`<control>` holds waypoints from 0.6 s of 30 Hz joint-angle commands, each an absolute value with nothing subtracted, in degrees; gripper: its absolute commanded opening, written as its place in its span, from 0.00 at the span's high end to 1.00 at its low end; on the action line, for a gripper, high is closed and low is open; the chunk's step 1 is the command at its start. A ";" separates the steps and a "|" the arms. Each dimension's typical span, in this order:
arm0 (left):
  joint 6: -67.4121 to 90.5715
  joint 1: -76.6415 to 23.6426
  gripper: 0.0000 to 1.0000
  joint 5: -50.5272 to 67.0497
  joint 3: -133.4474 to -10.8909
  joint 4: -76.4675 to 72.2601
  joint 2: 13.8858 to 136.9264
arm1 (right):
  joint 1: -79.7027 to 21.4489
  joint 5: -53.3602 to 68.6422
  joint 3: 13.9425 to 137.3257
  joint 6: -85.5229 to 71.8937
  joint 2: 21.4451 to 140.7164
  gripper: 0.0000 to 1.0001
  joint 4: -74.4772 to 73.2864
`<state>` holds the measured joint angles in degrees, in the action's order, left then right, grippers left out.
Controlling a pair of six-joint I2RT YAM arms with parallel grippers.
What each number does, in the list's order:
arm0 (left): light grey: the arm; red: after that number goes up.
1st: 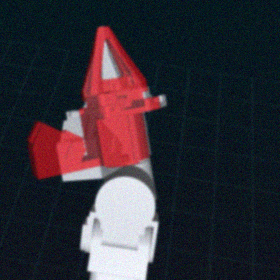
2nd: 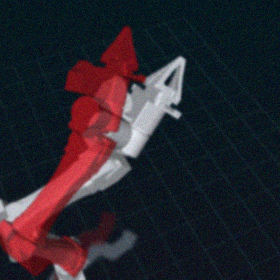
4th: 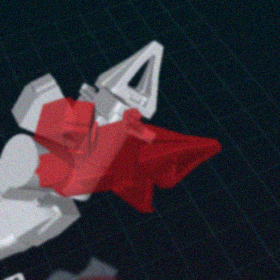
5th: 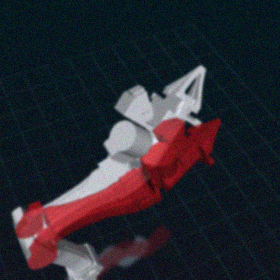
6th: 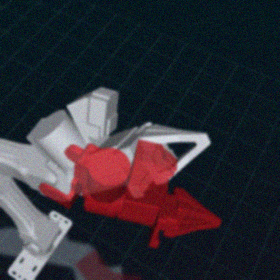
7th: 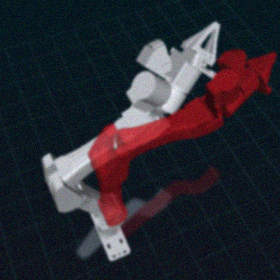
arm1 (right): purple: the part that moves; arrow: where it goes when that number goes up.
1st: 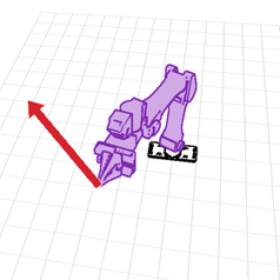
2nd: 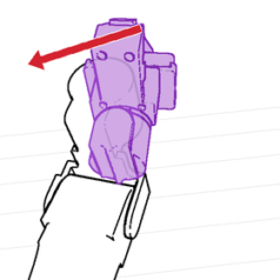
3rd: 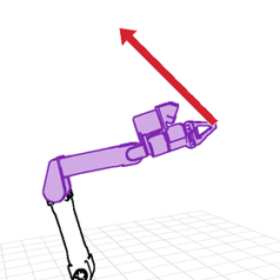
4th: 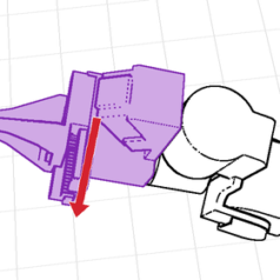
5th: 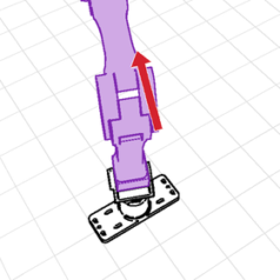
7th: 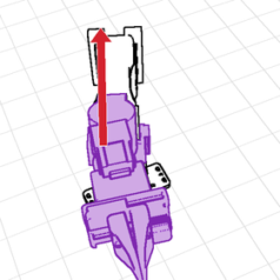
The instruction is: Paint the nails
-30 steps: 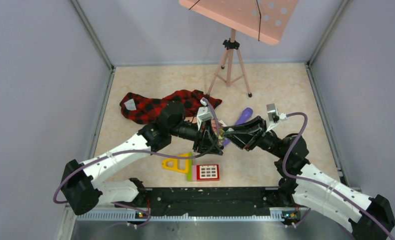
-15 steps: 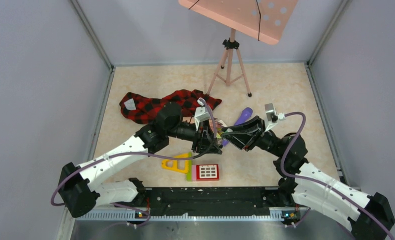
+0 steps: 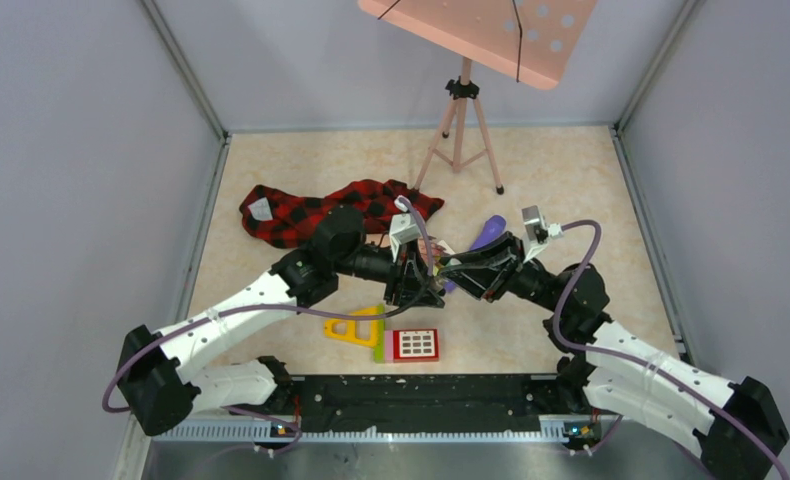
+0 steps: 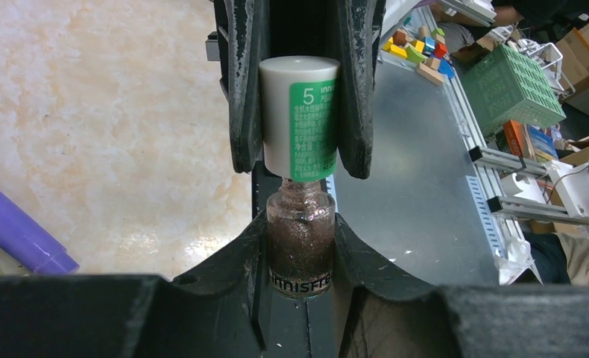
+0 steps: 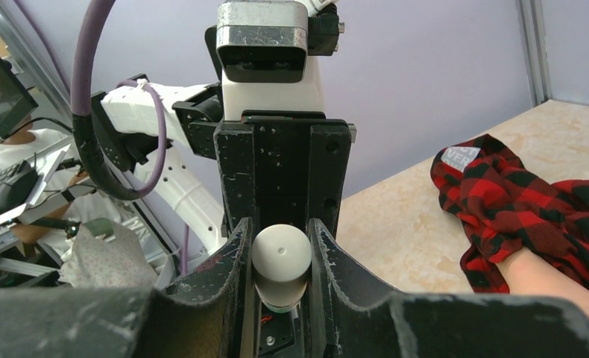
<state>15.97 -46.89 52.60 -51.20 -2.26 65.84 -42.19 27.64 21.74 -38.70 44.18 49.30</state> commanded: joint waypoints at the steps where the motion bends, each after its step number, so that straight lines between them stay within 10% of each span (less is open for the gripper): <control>1: 15.39 -47.03 1.00 51.68 -50.90 -6.15 63.65 | -41.84 28.65 22.66 -37.98 44.71 1.00 51.58; 18: 13.67 -47.02 1.00 44.55 -48.64 -7.13 58.17 | -52.91 16.28 25.82 -30.16 48.05 1.00 41.29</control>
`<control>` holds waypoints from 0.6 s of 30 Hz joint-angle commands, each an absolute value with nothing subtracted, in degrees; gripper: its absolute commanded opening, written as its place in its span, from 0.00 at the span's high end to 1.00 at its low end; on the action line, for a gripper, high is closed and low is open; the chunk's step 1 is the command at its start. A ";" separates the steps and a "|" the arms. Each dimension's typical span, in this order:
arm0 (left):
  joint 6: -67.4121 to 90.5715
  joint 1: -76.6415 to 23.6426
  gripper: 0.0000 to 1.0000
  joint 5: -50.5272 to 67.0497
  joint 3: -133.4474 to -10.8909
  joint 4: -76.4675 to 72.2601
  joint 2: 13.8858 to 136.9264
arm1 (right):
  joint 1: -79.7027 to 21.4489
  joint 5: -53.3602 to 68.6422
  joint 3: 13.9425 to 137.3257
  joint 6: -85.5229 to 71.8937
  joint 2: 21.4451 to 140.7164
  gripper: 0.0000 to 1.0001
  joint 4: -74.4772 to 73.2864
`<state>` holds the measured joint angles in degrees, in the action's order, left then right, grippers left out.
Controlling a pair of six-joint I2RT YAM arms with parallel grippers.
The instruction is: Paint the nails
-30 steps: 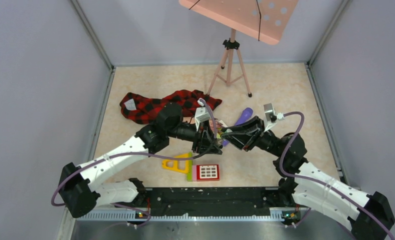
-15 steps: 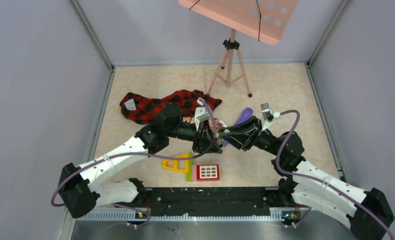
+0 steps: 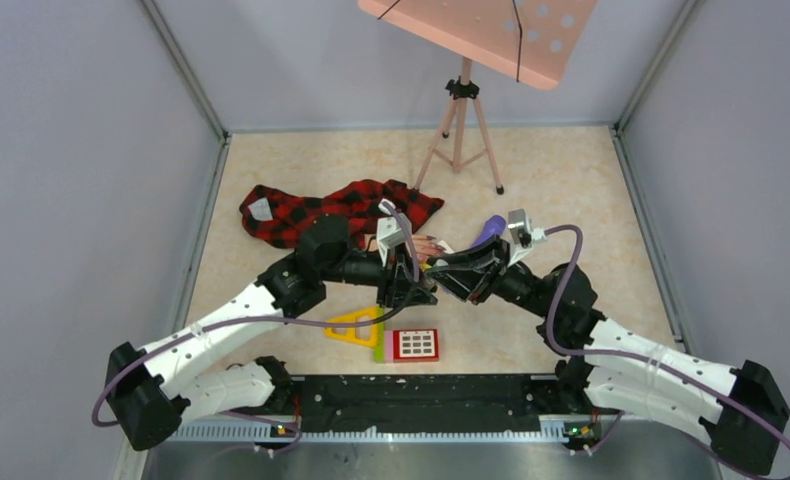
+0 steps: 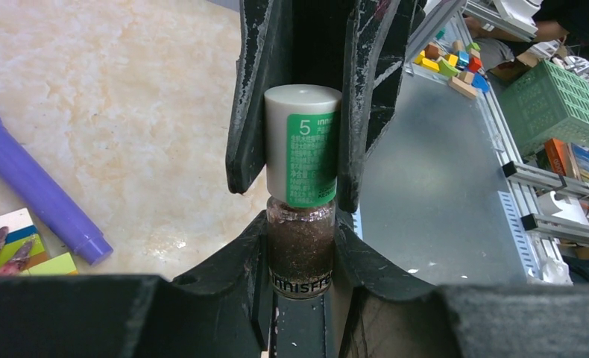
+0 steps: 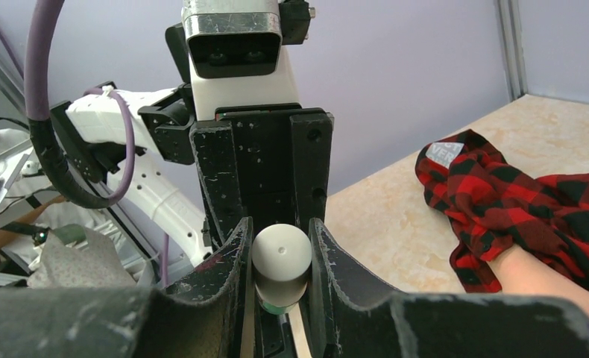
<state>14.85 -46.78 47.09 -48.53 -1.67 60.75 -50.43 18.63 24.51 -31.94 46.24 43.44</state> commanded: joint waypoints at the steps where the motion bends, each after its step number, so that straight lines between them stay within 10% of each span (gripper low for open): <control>1: 13.52 -47.00 1.00 44.42 -48.65 -7.00 57.89 | -53.17 16.06 25.85 -30.28 48.39 1.00 41.45; 18: 11.46 -47.00 1.00 40.72 -48.37 -5.22 55.12 | -58.34 9.95 26.76 -28.07 51.72 1.00 40.24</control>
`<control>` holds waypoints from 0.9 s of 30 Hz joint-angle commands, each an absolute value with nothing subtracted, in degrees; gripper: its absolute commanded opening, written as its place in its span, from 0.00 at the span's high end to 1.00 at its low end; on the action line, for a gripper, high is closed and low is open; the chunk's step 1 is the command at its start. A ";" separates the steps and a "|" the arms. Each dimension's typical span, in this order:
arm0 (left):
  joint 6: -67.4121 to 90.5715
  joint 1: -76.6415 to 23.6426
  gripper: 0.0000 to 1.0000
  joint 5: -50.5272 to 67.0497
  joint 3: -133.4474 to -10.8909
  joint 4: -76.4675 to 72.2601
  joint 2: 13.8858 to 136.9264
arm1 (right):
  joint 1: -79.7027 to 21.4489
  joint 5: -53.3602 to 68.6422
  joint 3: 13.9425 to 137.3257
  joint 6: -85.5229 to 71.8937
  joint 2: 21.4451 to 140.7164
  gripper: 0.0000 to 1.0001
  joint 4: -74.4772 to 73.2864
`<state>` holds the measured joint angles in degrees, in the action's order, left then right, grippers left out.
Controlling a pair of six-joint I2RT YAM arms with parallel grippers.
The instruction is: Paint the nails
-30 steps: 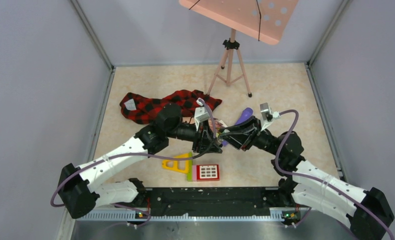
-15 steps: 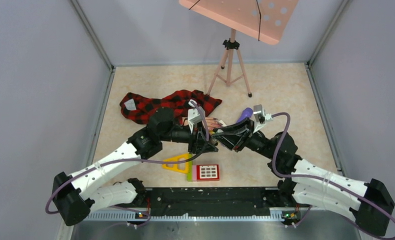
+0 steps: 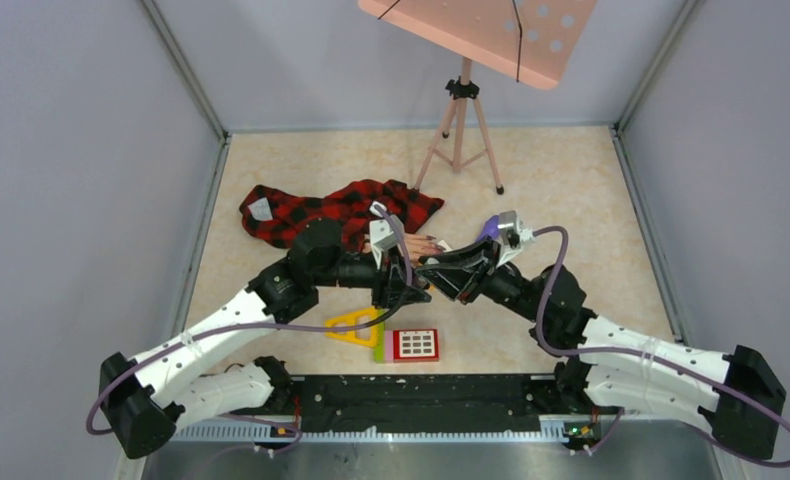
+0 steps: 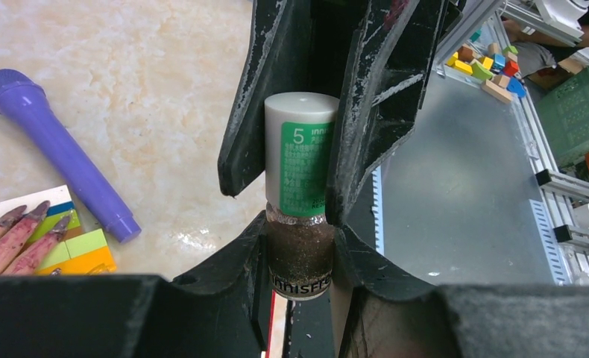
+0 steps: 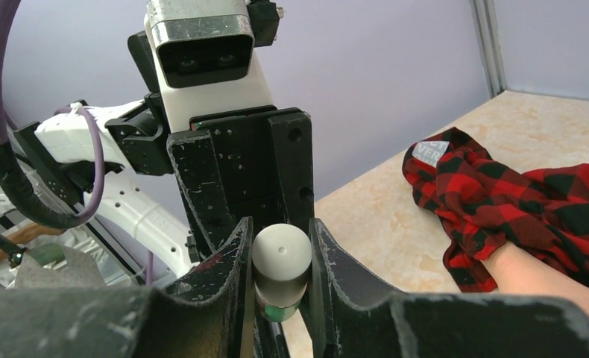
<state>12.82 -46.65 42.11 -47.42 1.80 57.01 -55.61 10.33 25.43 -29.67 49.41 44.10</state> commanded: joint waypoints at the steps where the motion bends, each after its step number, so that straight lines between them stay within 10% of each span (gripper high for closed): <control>1: 11.29 -46.99 1.00 40.35 -48.39 -5.03 55.09 | -58.66 9.96 26.79 -28.24 52.15 1.00 40.60; 27: 5.83 -47.02 1.00 10.86 -48.78 4.35 50.95 | -60.88 -2.62 36.54 -40.80 65.68 1.00 23.55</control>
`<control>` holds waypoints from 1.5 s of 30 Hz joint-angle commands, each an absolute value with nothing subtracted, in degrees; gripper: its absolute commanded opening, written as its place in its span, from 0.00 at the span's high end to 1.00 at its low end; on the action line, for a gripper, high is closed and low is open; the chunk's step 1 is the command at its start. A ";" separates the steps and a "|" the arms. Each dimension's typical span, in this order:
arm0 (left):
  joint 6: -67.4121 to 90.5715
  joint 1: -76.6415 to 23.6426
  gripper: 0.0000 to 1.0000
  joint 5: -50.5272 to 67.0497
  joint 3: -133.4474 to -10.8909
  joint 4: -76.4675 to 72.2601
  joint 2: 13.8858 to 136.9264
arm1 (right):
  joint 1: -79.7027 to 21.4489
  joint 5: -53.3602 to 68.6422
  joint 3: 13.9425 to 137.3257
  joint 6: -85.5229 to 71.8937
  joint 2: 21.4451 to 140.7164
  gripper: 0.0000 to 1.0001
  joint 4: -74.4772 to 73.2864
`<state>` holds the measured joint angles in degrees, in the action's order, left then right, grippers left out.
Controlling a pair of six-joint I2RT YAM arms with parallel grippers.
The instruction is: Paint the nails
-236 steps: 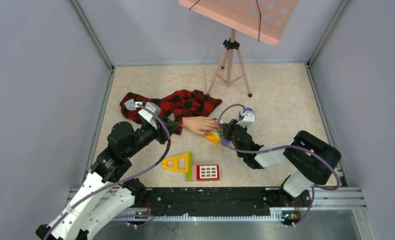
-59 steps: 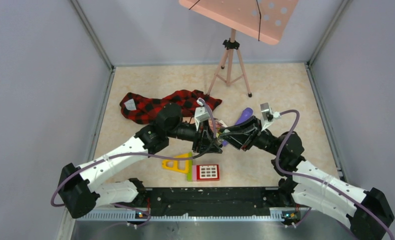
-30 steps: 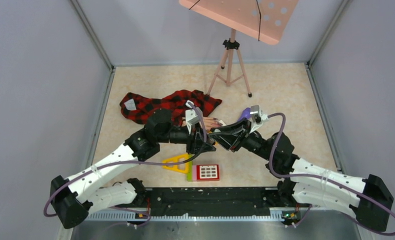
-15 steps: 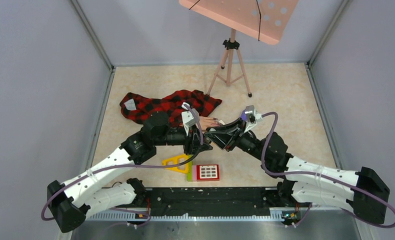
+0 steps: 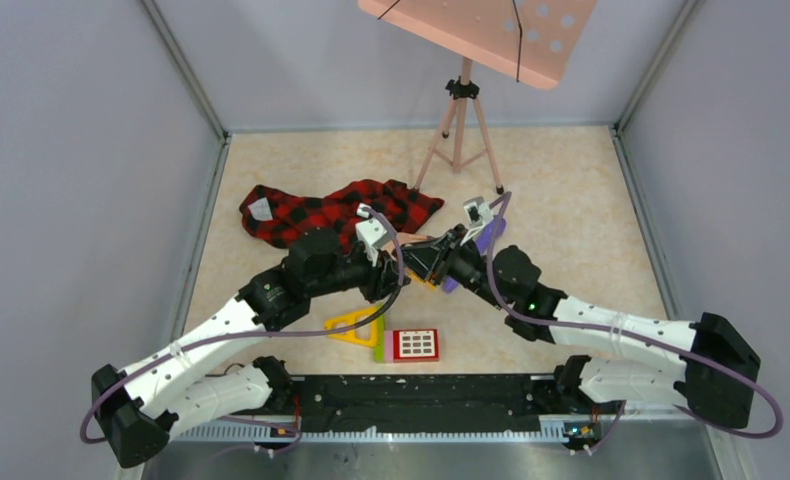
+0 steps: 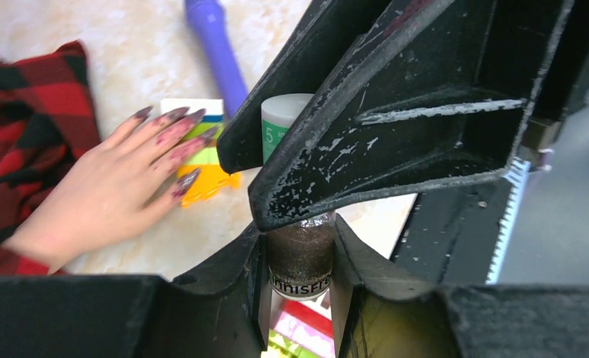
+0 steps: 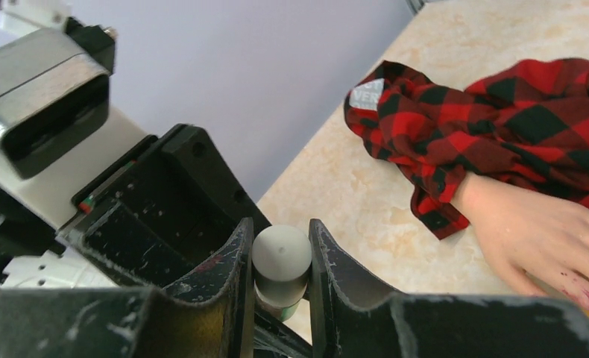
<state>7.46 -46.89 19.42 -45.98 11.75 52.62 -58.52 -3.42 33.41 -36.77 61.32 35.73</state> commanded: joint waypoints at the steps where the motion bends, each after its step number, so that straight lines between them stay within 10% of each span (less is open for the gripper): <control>1: 5.72 -47.02 1.00 10.12 -48.78 4.65 50.90 | -60.90 -2.72 37.03 -42.33 66.69 1.00 23.43; 15: 5.56 -47.03 1.00 4.98 -49.59 6.94 51.49 | -63.08 -11.31 43.18 -51.48 72.61 1.00 21.01; 35: 6.33 -47.11 1.00 16.01 -50.09 5.60 51.78 | -62.65 -25.04 40.70 -32.10 50.97 0.06 10.00; 45: 13.65 -44.49 1.00 40.15 -49.99 -2.13 54.12 | -48.95 11.42 34.36 -25.82 39.99 0.01 22.22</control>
<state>9.32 -45.93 25.87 -47.88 6.26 52.93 -53.41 -8.01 35.62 -29.34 43.97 13.45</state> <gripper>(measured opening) 0.338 0.986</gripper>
